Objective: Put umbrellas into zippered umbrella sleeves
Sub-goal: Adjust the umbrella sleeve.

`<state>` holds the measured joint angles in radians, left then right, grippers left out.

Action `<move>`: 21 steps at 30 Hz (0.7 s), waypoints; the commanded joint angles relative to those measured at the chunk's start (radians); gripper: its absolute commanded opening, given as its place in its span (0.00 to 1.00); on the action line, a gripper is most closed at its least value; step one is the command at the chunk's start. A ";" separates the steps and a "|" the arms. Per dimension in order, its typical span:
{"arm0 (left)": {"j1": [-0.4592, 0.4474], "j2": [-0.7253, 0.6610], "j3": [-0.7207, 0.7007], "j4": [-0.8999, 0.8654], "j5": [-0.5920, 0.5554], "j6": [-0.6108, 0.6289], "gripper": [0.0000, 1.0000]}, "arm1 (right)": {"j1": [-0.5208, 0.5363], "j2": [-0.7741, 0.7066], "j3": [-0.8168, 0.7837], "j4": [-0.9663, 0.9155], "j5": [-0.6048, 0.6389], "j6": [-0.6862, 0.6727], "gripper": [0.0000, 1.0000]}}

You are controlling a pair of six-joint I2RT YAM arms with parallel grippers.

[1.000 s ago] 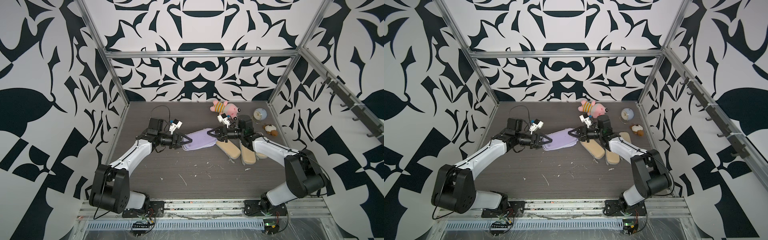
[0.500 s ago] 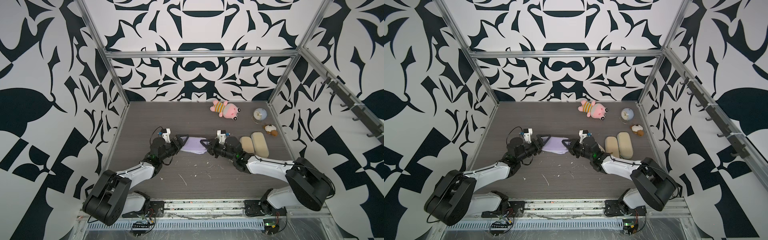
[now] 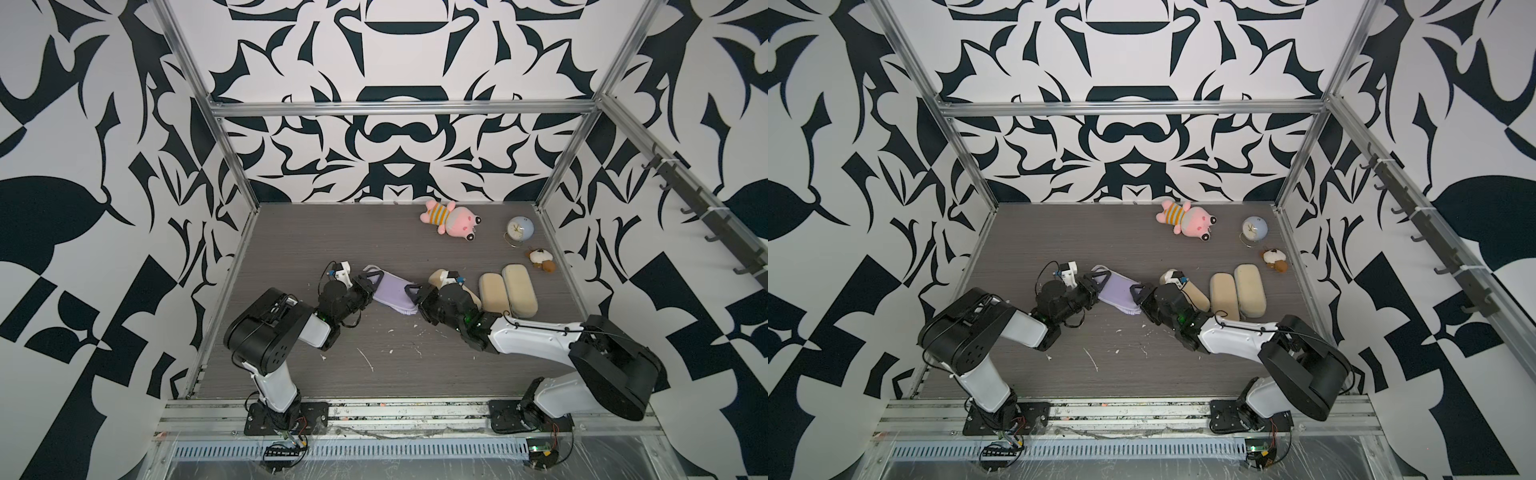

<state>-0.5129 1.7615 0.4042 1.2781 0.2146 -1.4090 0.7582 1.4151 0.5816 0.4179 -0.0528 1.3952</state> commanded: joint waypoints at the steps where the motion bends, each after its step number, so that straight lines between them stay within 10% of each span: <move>1: 0.014 0.059 0.032 0.136 0.146 0.027 0.23 | -0.082 -0.098 0.013 -0.312 -0.218 -0.140 0.58; 10: -0.067 0.222 0.016 0.105 0.150 -0.003 0.46 | -0.119 -0.207 0.004 -0.613 -0.184 -0.262 0.59; 21: -0.066 -0.118 -0.045 -0.620 0.089 0.156 0.71 | -0.048 -0.200 0.062 -0.721 -0.073 -0.215 0.56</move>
<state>-0.5827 1.7016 0.3843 0.9257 0.3271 -1.3193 0.6918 1.2182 0.5972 -0.2592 -0.1703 1.1759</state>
